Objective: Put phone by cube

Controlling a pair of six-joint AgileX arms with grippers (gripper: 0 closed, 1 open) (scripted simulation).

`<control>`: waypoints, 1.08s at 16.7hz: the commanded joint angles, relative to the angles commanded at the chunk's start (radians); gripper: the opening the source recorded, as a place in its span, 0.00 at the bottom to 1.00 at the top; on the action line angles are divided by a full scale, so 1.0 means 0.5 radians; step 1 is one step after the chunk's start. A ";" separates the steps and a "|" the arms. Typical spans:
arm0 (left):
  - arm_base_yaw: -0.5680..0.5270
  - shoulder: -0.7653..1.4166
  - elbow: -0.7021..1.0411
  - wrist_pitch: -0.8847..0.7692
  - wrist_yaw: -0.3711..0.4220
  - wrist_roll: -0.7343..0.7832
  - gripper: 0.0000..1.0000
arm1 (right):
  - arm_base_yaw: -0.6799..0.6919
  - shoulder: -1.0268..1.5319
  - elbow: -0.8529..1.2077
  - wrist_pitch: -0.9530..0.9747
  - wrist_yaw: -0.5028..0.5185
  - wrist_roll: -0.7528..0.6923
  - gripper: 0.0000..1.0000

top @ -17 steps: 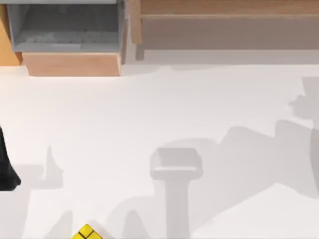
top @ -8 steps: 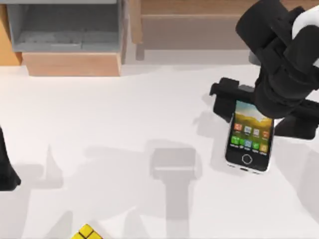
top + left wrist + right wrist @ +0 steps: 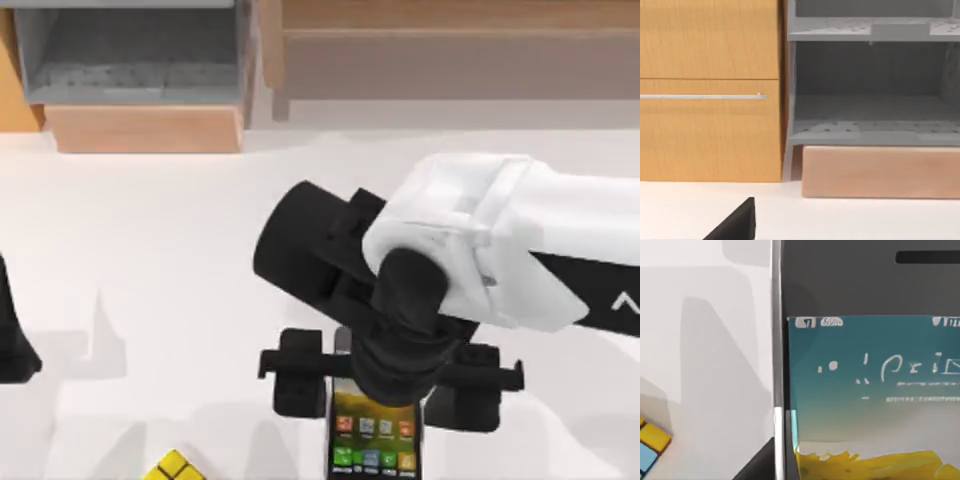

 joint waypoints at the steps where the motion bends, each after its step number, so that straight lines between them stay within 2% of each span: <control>1: 0.000 0.000 0.000 0.000 0.000 0.000 1.00 | 0.072 0.023 -0.006 -0.007 -0.005 0.039 0.00; 5: 0.000 0.000 0.000 0.000 0.000 0.000 1.00 | 0.240 0.076 -0.025 -0.020 -0.019 0.127 0.00; 18: 0.000 0.000 0.000 0.000 0.000 0.000 1.00 | 0.231 0.058 -0.039 0.067 -0.049 0.152 0.00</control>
